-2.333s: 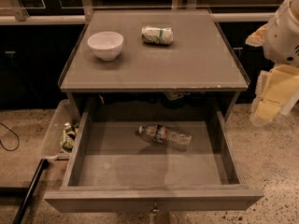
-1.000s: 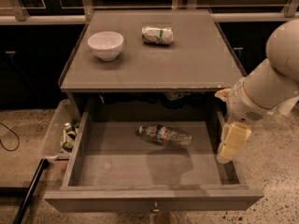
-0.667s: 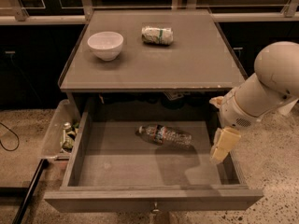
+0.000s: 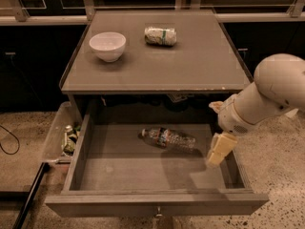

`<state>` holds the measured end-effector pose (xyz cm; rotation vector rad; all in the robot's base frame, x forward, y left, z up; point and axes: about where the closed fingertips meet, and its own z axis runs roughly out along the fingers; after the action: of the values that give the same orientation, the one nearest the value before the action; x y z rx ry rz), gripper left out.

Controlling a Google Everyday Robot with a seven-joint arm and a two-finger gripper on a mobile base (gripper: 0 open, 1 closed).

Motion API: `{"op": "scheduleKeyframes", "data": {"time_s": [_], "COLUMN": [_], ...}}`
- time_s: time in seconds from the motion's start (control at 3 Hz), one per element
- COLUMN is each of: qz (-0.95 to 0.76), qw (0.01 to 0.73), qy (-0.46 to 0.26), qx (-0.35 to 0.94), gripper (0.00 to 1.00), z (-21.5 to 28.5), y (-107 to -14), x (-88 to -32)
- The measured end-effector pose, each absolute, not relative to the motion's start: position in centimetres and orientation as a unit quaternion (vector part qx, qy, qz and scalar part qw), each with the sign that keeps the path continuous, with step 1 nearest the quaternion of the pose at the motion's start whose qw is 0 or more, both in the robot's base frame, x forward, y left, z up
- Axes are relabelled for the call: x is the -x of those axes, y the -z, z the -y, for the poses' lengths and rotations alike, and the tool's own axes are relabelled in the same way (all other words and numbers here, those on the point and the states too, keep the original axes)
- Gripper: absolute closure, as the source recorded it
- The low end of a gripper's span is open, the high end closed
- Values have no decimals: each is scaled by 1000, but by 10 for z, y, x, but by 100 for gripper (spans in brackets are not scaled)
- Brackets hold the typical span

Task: Pick water bottle from top drawer and place on counter

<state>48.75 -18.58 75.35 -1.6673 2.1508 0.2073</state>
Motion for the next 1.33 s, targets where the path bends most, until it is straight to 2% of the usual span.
{"op": "scheduleKeyframes", "data": {"time_s": [0.67, 1.33], "qz": [-784, -776], "qw": [266, 282], "qy": [-141, -173], "qx": [543, 537], "gripper": [0, 0], "z": [157, 120], "y": [-681, -631], "x": [-541, -556]}}
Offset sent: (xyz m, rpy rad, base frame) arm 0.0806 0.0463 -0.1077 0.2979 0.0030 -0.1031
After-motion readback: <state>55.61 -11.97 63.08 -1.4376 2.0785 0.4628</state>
